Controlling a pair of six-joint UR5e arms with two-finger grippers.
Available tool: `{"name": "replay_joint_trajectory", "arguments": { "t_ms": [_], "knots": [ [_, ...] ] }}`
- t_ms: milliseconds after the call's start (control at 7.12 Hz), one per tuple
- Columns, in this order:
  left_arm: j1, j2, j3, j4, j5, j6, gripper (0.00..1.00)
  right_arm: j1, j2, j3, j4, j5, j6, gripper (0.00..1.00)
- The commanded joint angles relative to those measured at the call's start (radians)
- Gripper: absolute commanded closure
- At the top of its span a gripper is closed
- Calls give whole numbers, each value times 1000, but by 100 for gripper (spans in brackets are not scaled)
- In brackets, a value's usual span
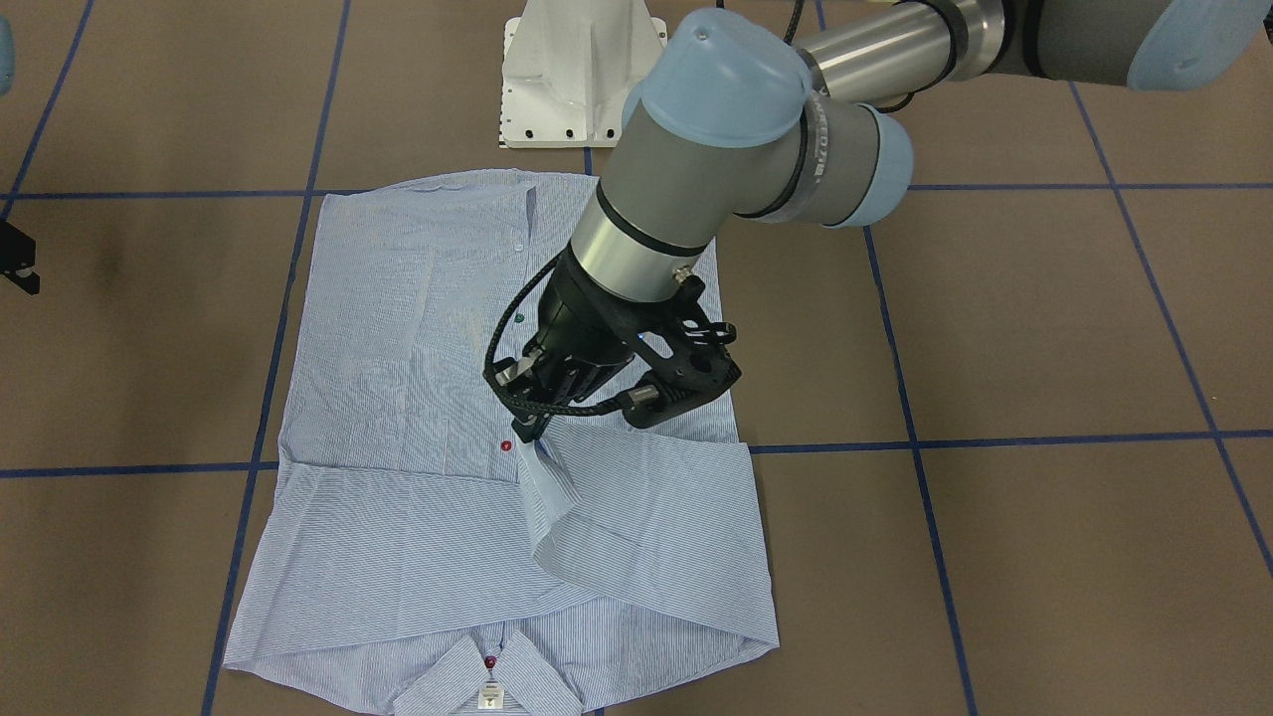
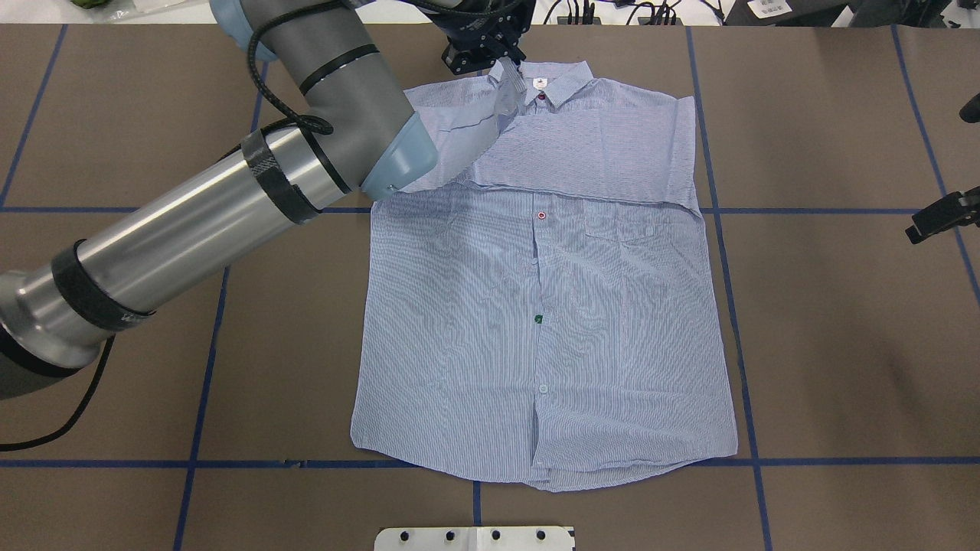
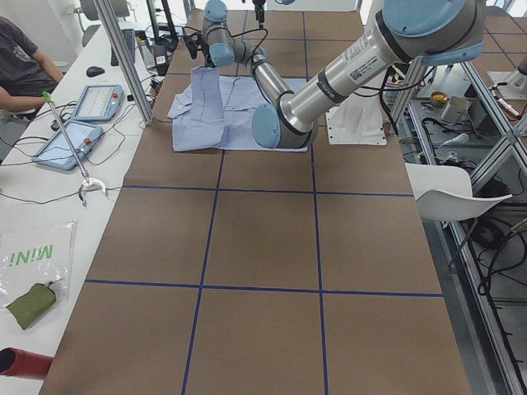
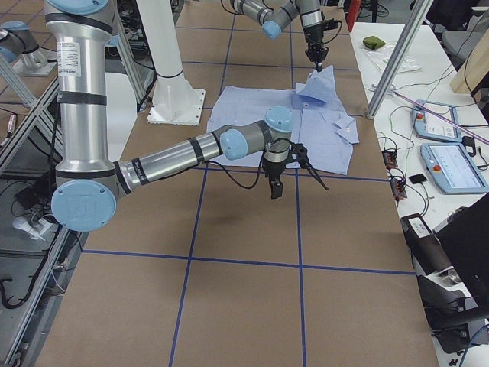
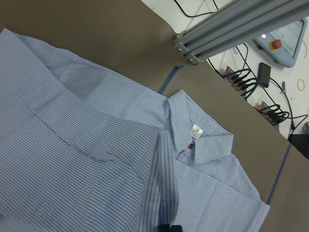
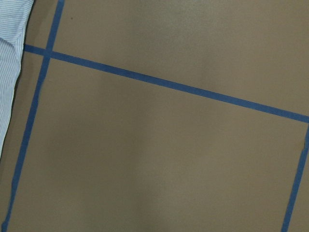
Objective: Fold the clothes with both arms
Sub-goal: 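Lift the cuff with the left gripper and fold it across toward the collar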
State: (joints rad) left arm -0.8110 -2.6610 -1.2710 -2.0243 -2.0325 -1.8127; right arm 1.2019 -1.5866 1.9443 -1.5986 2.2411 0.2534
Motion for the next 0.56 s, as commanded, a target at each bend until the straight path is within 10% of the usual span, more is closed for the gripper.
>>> {"name": "replay_joint_trajectory", "arguments": {
  "t_ms": [0, 421],
  "knots": [
    [21, -14, -1, -1, 0, -11, 100, 1, -1, -2, 0, 0, 0, 0],
    [56, -16, 13, -23, 1, -10, 100, 1, 0, -8, 0, 0, 0, 0]
  ]
}}
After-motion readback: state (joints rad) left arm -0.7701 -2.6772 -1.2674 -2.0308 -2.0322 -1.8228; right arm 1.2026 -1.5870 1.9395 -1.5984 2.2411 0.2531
